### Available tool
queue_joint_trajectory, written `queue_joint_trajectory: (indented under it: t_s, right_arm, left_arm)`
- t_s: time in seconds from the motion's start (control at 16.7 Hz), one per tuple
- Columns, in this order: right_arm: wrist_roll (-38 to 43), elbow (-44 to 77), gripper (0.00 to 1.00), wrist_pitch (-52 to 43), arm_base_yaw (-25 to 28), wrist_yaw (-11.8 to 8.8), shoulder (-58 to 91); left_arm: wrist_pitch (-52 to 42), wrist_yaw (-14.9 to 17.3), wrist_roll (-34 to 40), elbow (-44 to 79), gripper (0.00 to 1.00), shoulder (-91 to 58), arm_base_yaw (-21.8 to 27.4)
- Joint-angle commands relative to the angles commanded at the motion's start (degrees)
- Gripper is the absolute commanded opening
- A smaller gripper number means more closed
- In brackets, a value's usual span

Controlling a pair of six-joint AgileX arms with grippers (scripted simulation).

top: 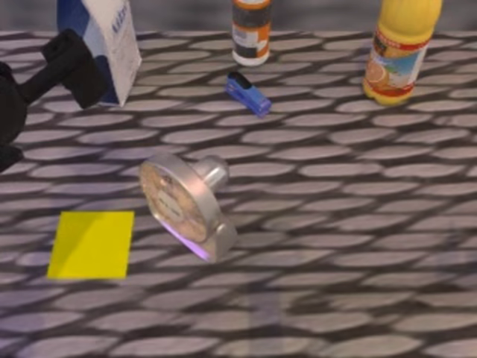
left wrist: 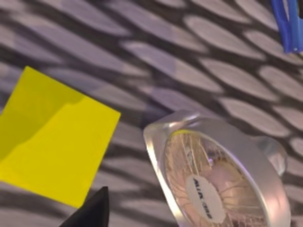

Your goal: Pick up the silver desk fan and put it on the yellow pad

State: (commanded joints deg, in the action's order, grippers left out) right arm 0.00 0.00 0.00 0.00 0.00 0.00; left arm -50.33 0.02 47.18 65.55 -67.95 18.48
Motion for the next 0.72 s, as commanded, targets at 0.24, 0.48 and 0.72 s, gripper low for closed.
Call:
queue_joint_trajectory:
  t_s: [0.24, 0.48, 0.72]
  right_arm:
    - [0.0, 0.0, 1.0, 0.0, 0.0, 0.0, 0.0]
    - [0.0, 0.0, 1.0, 0.0, 0.0, 0.0, 0.0]
    - [0.0, 0.0, 1.0, 0.0, 0.0, 0.0, 0.0]
  left_arm:
    - [-14.9, 0.2, 14.4, 21.6, 1.0, -22.4, 5.7]
    - [-26.9, 0.2, 25.2, 37.0, 1.0, -38.9, 10.1]
    - [-33.6, 0.1, 30.9, 43.9, 1.0, -46.9, 12.4]
